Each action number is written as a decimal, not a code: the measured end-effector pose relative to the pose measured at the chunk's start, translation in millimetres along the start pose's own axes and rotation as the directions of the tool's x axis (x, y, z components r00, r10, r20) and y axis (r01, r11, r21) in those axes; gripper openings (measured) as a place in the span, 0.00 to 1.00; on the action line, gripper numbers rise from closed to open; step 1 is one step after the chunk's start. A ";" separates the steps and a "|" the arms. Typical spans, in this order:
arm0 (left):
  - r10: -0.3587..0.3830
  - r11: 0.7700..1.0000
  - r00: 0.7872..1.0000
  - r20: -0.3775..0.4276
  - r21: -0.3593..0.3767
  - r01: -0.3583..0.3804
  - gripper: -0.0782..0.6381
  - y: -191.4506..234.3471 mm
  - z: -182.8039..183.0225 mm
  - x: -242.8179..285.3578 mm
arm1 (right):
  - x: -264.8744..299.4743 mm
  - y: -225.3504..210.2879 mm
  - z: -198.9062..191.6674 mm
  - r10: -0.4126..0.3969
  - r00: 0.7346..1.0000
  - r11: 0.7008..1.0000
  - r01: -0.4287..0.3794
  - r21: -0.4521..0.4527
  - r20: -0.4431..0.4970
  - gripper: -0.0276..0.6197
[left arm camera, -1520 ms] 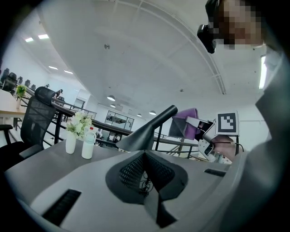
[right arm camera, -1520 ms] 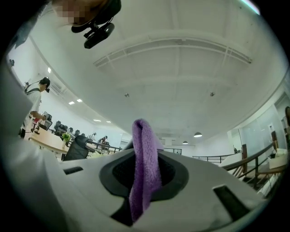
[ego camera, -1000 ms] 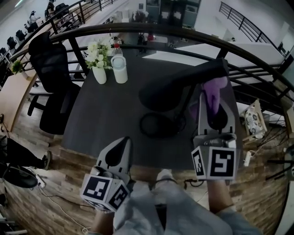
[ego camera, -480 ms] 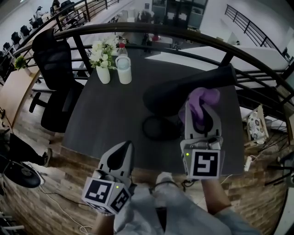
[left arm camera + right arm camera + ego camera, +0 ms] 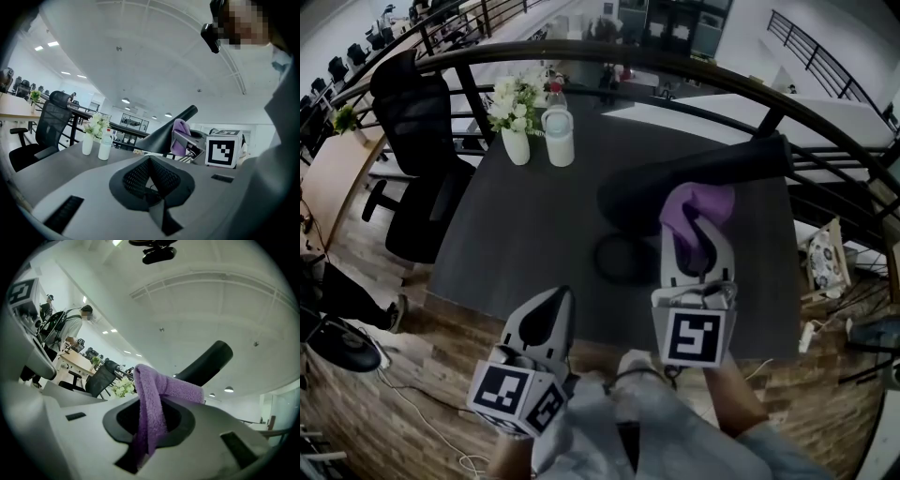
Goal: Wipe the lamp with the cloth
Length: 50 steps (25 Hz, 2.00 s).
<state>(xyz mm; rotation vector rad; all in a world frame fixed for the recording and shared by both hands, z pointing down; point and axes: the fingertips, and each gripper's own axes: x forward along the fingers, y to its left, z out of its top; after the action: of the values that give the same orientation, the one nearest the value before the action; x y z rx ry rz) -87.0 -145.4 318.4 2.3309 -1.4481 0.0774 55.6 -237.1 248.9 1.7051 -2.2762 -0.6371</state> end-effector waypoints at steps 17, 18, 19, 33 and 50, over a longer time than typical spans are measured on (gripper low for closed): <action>0.004 1.000 1.000 0.005 0.006 -0.004 0.13 -1.3 -1.1 -4.4 | 0.9 47.0 -12.4 0.093 0.994 0.996 -0.092 0.005 -0.060 0.13; 0.007 1.000 1.000 0.002 0.007 -0.007 0.13 0.2 -1.2 -5.9 | 2.3 51.4 -12.2 0.101 0.993 0.995 -0.101 0.003 -0.064 0.13; 0.011 1.000 1.000 0.002 0.007 -0.011 0.13 1.5 -1.4 -7.5 | 3.5 55.8 -11.9 0.111 0.991 0.994 -0.112 -0.002 -0.068 0.13; 0.079 0.997 0.996 0.040 -0.031 -0.078 0.13 22.2 2.6 -28.7 | 49.8 107.9 3.9 0.236 0.965 0.967 -0.244 -0.068 -0.117 0.13; 0.060 0.998 0.994 0.093 -0.017 -0.059 0.13 23.3 9.2 -27.5 | 52.0 59.9 29.8 0.112 0.988 0.984 -0.125 -0.130 -0.105 0.13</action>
<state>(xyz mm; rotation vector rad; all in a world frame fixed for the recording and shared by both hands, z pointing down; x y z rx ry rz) -121.5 -134.3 310.0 2.3078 -1.5576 -0.0260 -23.7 -266.7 246.8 1.4928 -2.1937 -0.6533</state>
